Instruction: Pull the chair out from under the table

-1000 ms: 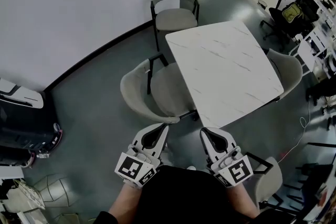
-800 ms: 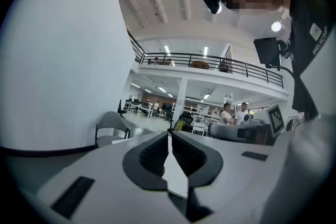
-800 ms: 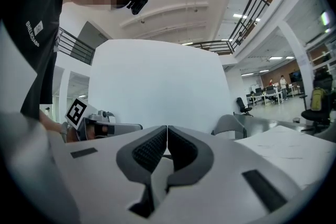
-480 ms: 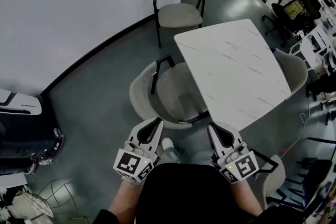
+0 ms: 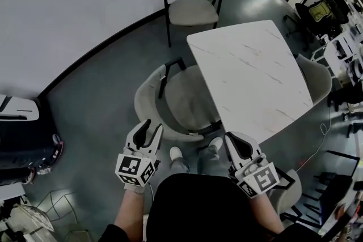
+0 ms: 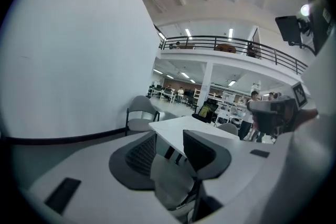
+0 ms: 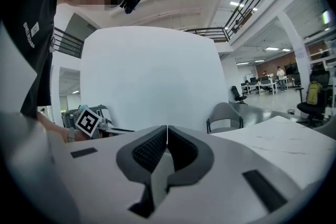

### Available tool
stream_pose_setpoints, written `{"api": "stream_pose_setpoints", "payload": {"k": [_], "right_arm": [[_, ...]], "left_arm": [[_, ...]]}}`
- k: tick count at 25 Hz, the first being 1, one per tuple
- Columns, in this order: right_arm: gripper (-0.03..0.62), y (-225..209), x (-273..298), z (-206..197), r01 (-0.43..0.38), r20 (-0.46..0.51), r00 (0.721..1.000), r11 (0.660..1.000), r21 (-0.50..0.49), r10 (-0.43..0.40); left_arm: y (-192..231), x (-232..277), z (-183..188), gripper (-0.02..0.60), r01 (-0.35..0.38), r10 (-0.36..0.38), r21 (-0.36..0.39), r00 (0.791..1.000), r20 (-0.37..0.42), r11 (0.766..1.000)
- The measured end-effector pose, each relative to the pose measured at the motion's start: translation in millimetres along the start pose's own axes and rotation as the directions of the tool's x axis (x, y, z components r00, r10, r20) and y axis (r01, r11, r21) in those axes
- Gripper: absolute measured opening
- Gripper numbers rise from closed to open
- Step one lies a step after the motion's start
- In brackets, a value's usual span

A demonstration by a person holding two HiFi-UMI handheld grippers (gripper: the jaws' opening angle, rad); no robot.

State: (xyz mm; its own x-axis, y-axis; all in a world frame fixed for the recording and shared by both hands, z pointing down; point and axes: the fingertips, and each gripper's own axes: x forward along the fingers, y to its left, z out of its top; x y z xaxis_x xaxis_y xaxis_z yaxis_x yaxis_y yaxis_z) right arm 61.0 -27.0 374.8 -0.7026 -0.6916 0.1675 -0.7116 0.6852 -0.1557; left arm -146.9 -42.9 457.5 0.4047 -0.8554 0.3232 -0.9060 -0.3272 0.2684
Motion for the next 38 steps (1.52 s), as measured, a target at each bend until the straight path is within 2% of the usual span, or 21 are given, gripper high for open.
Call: {"api": "stream_pose_setpoints", "payload": {"k": [4,7,12,15,20,24,30,34,38], "right_arm": [[0.014,-11,5,-1,-0.026,-0.021,0.999,1.0,0.0,0.026],[0.014,-20,7,-1,-0.031,-0.024,0.999,0.999,0.021,0.032],[0.014,-34,7,-2,-0.019,-0.036,0.999,0.999,0.03,0.02],[0.012,-44,7,-4,0.002,-0.046,0.999,0.999,0.043,0.0],[0.014,-54,6,-6,0.04,-0.063,0.997,0.999,0.031,-0.038],[0.014,-62,5,-9,0.078,-0.073,0.994,0.996,0.037,-0.076],[0.014,-70,1,-15,0.125,-0.077,0.99,0.991,0.057,-0.121],[0.014,-73,-1,-17,0.155,-0.08,0.985,0.986,0.059,-0.151],[0.014,-79,-5,-16,0.193,-0.078,0.979,0.98,0.054,-0.189]], "left_arm": [[26,16,-16,0.185,-0.079,0.078,-0.016,0.996,-0.051,0.997],[52,25,-31,0.224,-0.157,0.154,-0.025,0.984,-0.093,0.987],[105,40,-70,0.28,-0.307,0.293,-0.056,0.939,-0.181,0.95],[130,50,-97,0.306,-0.368,0.341,-0.064,0.905,-0.254,0.928],[155,67,-140,0.318,-0.414,0.357,-0.084,0.856,-0.374,0.906],[168,81,-171,0.318,-0.433,0.337,-0.119,0.821,-0.461,0.893],[176,94,-193,0.318,-0.447,0.327,-0.123,0.79,-0.519,0.886],[180,96,-200,0.314,-0.458,0.338,-0.096,0.767,-0.546,0.884],[179,101,-212,0.313,-0.444,0.297,-0.103,0.737,-0.607,0.89]]}}
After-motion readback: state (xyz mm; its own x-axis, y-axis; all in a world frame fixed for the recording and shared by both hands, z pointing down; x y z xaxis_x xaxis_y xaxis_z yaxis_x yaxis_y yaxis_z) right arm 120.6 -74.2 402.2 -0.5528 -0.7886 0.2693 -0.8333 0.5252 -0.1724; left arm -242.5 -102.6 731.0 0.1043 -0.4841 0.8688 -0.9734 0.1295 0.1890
